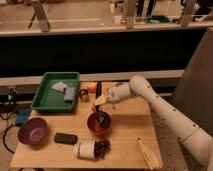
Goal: Wipe red bowl with brush
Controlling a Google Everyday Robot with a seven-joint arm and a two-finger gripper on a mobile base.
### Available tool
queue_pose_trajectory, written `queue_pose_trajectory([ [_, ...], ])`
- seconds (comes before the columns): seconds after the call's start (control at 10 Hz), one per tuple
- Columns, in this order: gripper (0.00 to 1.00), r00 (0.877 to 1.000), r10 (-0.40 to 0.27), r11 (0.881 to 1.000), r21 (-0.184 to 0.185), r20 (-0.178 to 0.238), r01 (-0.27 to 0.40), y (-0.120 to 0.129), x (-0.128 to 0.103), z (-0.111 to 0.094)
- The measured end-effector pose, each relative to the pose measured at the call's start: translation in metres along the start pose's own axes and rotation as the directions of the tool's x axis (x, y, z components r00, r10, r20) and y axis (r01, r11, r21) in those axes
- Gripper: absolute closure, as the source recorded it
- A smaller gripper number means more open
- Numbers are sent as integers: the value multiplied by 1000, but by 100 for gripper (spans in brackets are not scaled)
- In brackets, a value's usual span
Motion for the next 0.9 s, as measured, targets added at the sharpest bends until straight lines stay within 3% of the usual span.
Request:
queue_pose_trajectory([
  [0.5, 92, 999, -47, 999, 15, 25, 46, -10, 20, 30],
  [0.6, 92, 997, -61, 998, 34, 38, 60, -19, 22, 40],
  [0.9, 92, 995, -80, 995, 71, 67, 76, -36, 10, 46],
])
